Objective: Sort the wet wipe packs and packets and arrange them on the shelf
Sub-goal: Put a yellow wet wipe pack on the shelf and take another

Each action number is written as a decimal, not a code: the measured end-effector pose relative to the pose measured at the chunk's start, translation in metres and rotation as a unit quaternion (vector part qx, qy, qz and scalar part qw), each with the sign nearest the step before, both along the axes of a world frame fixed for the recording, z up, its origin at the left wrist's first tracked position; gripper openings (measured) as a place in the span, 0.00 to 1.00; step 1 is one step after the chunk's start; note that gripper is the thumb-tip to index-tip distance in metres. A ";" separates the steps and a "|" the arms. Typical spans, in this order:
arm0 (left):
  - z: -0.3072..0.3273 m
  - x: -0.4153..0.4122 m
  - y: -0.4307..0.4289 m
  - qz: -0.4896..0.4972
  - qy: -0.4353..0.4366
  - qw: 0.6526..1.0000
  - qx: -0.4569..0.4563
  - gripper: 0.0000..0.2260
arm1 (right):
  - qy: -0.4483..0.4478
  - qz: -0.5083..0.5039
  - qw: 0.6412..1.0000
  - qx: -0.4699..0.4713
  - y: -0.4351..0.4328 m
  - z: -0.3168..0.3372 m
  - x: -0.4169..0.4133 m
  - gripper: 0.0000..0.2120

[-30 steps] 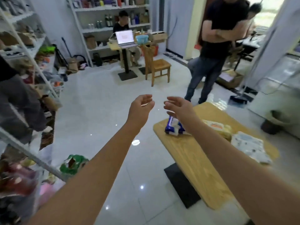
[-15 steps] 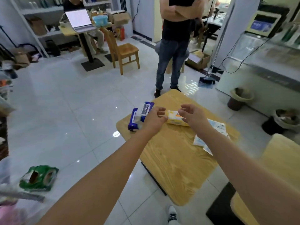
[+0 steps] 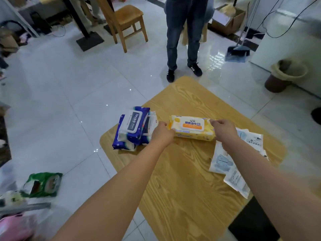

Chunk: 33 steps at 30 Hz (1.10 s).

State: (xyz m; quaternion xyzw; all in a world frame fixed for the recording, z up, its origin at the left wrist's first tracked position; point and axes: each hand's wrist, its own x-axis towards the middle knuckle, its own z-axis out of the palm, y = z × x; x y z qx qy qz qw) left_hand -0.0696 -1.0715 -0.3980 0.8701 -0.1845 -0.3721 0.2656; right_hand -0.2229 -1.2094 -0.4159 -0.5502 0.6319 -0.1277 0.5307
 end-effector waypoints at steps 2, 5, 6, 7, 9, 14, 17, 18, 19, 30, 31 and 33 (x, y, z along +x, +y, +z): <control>-0.018 0.006 -0.017 0.011 0.003 1.000 0.024 0.26 | 0.025 0.002 1.000 -0.006 -0.018 -0.016 0.005 0.23; -0.042 0.015 -0.039 0.043 0.022 0.998 0.038 0.28 | 0.063 0.013 0.998 -0.006 -0.037 -0.039 0.012 0.26; -0.049 0.017 -0.045 0.050 0.035 0.997 0.039 0.30 | 0.077 0.014 0.997 -0.002 -0.040 -0.045 0.015 0.29; -0.055 0.017 -0.051 0.055 0.052 0.996 0.040 0.32 | 0.090 0.017 0.996 0.004 -0.042 -0.050 0.018 0.32; -0.066 0.018 -0.059 0.059 0.080 0.994 0.040 0.35 | 0.103 0.023 0.994 0.025 -0.046 -0.059 0.024 0.37; -0.081 0.021 -0.064 0.058 0.075 0.995 0.028 0.31 | 0.129 0.027 0.991 0.030 -0.050 -0.072 0.032 0.34; -0.082 0.021 -0.060 0.067 0.101 0.993 0.000 0.22 | 0.105 0.016 0.994 0.023 -0.041 -0.072 0.031 0.28; -0.080 0.020 -0.058 0.080 0.119 0.990 -0.017 0.20 | 0.083 0.008 0.996 0.029 -0.039 -0.069 0.029 0.28; -0.076 0.018 -0.056 0.095 0.143 0.984 -0.039 0.20 | 0.057 0.001 0.998 0.035 -0.035 -0.059 0.028 0.28; 0.141 0.002 0.105 -0.128 -0.084 0.898 -0.413 0.24 | -0.388 0.010 0.895 0.220 0.067 0.147 -0.004 0.23; 0.157 0.005 0.130 -0.124 -0.113 0.897 -0.410 0.24 | -0.398 0.033 0.890 0.221 0.087 0.163 0.007 0.20; 0.184 0.011 0.183 -0.088 -0.150 0.906 -0.386 0.27 | -0.414 0.051 0.886 0.204 0.131 0.189 0.033 0.19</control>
